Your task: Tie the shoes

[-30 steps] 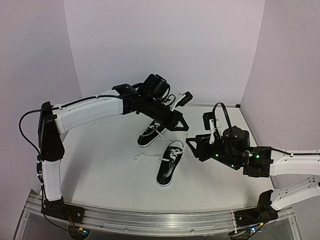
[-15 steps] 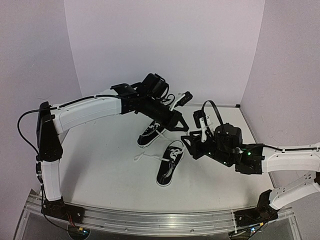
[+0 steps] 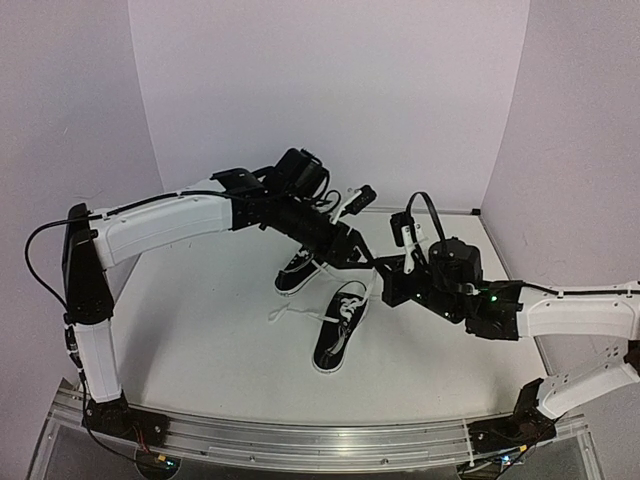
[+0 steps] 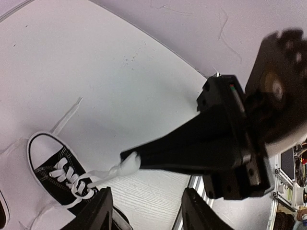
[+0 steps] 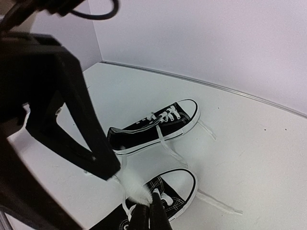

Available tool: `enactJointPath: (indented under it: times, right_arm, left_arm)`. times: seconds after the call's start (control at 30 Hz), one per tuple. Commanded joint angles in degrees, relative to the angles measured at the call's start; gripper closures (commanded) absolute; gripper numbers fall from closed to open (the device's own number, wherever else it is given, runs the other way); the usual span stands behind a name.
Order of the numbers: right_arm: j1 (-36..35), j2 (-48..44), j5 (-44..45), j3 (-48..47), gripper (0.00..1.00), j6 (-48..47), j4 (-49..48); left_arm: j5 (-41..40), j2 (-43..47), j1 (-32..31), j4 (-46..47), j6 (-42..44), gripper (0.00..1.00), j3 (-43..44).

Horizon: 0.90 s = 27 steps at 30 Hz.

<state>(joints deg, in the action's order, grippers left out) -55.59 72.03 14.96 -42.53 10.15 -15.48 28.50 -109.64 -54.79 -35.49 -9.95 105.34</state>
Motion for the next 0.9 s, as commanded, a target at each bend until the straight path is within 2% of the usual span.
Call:
enactJointPath:
  times: [0.0,0.07,0.13,0.33,0.53,0.73,0.87]
  right_arm:
    - [1.22,-0.49,-0.30,0.27,1.00,8.69,3.72]
    - [1.66,1.00,-1.29,0.40,1.00,12.89,6.60]
    - [1.96,2.24,-2.66,1.49,1.00,16.44,8.51]
    - [6.08,7.17,-9.82,5.34,1.00,22.99,9.87]
    - [8.04,17.83,-16.69,2.12,1.00,19.97,8.75]
    - [8.75,25.53,-20.24,-1.02,1.00,16.70,5.25]
    - [9.50,30.31,-21.67,-3.27,1.00,14.98,3.53]
  left_arm:
    - [-3.67,12.08,7.13,6.23,-5.25,0.37,-13.19]
    - [-7.06,15.58,10.47,7.94,-7.29,0.35,-20.57]
    - [-12.47,17.42,11.08,5.72,-7.02,0.36,-26.40]
    - [-21.81,15.97,11.14,1.86,-5.94,0.40,-33.94]
    - [-23.19,8.17,11.10,1.09,-2.25,0.41,-31.39]
    - [-20.80,0.16,11.12,3.39,-0.61,0.52,-27.25]
    - [-21.60,-3.18,11.10,4.46,0.01,0.56,-25.35]
